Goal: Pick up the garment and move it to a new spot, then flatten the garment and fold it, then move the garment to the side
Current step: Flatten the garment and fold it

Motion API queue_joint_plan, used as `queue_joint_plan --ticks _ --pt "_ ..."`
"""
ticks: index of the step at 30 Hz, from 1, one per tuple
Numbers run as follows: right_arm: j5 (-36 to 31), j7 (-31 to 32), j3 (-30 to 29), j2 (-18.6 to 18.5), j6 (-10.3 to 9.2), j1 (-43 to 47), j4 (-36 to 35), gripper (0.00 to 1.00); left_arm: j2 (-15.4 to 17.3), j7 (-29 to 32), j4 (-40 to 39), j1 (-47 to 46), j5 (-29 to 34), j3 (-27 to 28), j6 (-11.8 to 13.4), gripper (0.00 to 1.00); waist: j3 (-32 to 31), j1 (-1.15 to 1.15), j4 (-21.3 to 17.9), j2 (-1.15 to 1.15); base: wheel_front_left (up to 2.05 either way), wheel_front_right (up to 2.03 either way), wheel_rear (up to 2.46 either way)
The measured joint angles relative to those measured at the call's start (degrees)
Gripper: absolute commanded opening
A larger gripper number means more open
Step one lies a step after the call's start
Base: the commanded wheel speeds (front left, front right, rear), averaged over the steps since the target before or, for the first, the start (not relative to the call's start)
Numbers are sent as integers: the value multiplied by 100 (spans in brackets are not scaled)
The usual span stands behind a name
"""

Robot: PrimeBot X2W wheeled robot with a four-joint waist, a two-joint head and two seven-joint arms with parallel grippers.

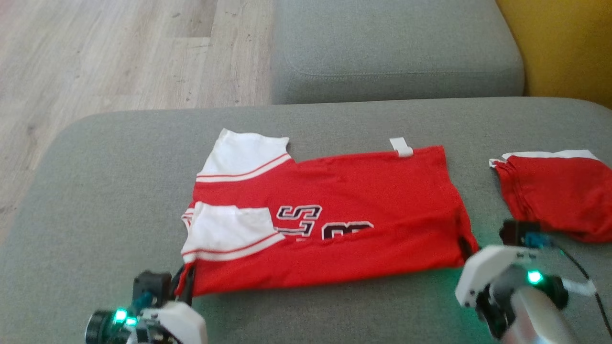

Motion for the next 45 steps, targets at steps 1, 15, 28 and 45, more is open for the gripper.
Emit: queue_joint_plan --ticks 1,15,28,45 --pt "47 60 -1 -9 -1 152 -151 0 15 80 -81 87 -54 13 68 0 -16 0 5 0 0 0 0" --pt "-29 944 -421 105 0 1610 -2227 0 164 499 -967 658 -147 -68 331 0 17 1 17 0 0 0 0" --pt "400 -19 -338 105 -1 1830 -3073 100 226 186 -1635 648 -77 109 857 100 111 2 -2 0 0 0 0" --pt "131 -2014 133 116 -1 1807 -3627 100 -142 -1441 -2056 619 64 615 499 100 252 2 -51 0 0 0 0"
